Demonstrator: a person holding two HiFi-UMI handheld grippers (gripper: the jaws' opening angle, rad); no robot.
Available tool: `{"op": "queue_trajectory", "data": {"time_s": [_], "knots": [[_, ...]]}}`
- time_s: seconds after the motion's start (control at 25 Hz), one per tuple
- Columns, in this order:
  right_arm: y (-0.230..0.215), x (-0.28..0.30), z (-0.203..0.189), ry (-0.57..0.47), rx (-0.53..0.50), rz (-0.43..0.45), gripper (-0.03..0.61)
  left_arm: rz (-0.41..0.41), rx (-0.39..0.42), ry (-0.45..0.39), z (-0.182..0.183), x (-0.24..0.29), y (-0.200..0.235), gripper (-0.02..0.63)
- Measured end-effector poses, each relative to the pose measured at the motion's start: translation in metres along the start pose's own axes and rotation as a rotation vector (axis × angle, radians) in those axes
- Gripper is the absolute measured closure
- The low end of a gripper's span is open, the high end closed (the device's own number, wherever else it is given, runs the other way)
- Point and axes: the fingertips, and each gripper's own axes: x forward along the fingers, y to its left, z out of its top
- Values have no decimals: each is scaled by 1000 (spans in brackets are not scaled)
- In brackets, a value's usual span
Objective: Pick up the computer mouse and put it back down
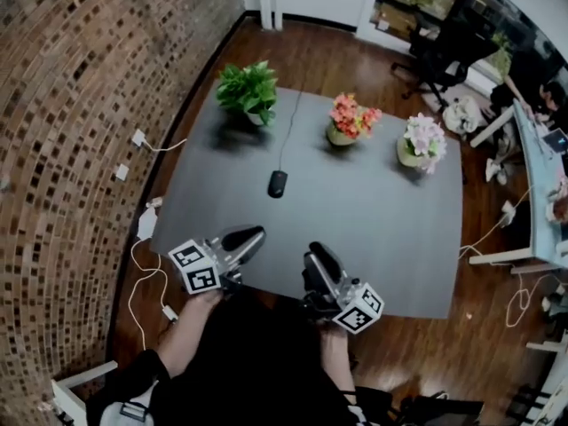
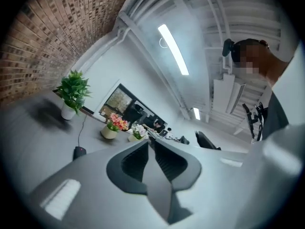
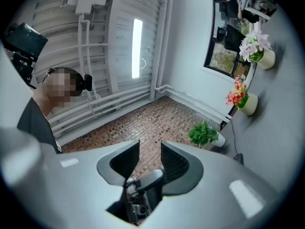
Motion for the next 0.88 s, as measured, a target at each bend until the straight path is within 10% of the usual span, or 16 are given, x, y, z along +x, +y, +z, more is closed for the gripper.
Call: {"op": "queue_trajectory", "data": {"time_s": [0.4,0.56,0.88], "knots": [[-61,-33,35,-38,46,-56,443,579,282,257,-50,62,182,188],[-58,-43,47,-55,20,-98,443,785,296,409,-92,79,290,187],[-53,-59,50,-23,-31,-193,445,862,253,562,-131,115,363,257]]}}
